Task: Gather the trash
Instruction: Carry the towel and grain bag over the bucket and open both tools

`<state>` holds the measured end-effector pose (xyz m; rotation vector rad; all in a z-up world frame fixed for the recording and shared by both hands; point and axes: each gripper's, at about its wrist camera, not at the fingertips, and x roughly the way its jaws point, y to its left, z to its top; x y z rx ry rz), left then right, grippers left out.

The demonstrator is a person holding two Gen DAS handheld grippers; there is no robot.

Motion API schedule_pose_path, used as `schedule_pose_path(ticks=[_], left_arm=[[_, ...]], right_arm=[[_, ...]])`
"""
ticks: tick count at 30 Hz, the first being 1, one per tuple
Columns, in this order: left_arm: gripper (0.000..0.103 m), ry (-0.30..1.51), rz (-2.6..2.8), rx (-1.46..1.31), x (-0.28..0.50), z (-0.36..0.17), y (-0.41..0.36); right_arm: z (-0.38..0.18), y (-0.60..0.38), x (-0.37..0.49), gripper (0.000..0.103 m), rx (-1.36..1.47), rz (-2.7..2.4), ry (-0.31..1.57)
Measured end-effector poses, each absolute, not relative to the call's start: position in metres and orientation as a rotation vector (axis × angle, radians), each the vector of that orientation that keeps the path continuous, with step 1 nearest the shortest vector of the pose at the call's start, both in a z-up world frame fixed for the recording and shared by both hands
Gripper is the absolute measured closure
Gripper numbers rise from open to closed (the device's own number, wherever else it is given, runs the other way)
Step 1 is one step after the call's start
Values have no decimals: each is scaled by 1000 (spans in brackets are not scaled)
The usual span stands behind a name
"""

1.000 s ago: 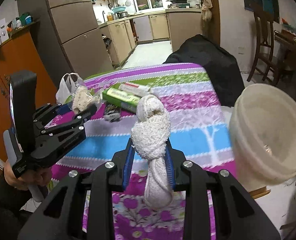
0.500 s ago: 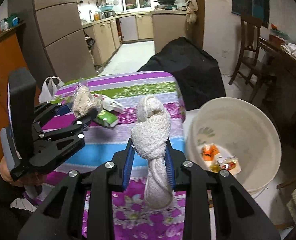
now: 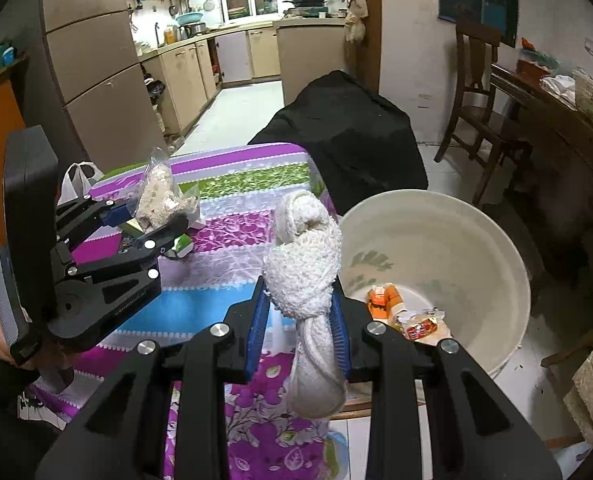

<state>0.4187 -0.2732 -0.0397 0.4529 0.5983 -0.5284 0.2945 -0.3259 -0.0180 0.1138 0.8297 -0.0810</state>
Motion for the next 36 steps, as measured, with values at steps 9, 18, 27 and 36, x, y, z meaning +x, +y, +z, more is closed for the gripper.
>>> schedule_pose_path(ticks=[9, 18, 27, 36], left_arm=[[61, 566, -563, 508, 419, -37, -313], [61, 604, -670, 530, 427, -37, -370], [61, 726, -960, 557, 457, -38, -444], [61, 773, -1063, 727, 470, -62, -498]], right_arm=[[-9, -367, 284, 76, 116, -190, 830], [-12, -416, 273, 76, 111, -311, 874], [-18, -462, 278, 76, 158, -367, 966], [-21, -487, 312, 76, 201, -347, 1088]])
